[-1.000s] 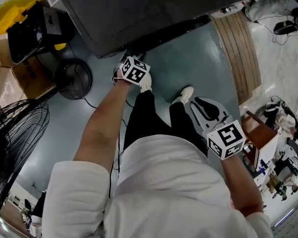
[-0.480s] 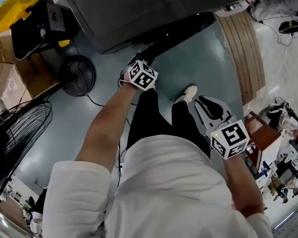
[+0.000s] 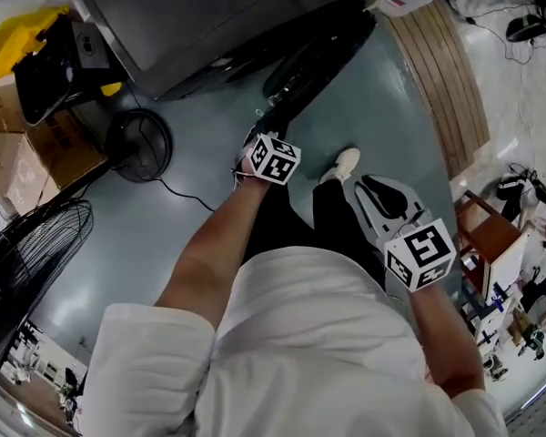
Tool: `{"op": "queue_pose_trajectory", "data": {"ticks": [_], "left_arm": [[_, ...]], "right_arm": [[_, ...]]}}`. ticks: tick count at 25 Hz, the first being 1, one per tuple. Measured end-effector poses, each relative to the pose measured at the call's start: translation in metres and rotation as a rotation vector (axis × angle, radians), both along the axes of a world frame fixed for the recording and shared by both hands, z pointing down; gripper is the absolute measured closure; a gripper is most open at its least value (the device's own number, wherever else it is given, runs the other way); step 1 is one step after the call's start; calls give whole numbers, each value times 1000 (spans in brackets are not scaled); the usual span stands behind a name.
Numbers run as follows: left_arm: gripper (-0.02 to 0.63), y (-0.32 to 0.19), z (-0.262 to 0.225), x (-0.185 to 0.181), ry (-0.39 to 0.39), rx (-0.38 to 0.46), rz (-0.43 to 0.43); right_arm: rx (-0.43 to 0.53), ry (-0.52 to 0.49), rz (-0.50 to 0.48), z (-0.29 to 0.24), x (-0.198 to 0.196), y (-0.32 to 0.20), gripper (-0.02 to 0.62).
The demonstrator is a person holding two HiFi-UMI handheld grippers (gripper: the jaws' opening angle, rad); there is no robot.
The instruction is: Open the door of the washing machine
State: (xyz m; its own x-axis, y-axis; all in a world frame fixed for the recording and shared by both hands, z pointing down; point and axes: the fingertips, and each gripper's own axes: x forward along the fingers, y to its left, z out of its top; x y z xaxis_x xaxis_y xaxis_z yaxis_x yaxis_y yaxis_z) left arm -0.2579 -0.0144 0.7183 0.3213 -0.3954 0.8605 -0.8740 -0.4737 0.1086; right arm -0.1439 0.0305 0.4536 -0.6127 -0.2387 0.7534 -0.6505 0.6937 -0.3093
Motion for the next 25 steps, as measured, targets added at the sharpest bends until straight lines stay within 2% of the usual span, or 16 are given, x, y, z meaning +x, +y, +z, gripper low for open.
{"op": "queue_pose_trajectory", "data": {"ticks": [9, 20, 25], "left_arm": [[515, 16, 3, 36, -16, -53, -73], [509, 33, 3, 102, -3, -155, -134], [509, 38, 5, 129, -2, -195, -201]], "right_arm": [[-5, -29, 67, 5, 46, 1, 537], [-11, -45, 151, 11, 110, -1, 540], [-14, -50, 181, 13, 134, 4, 541]]}}
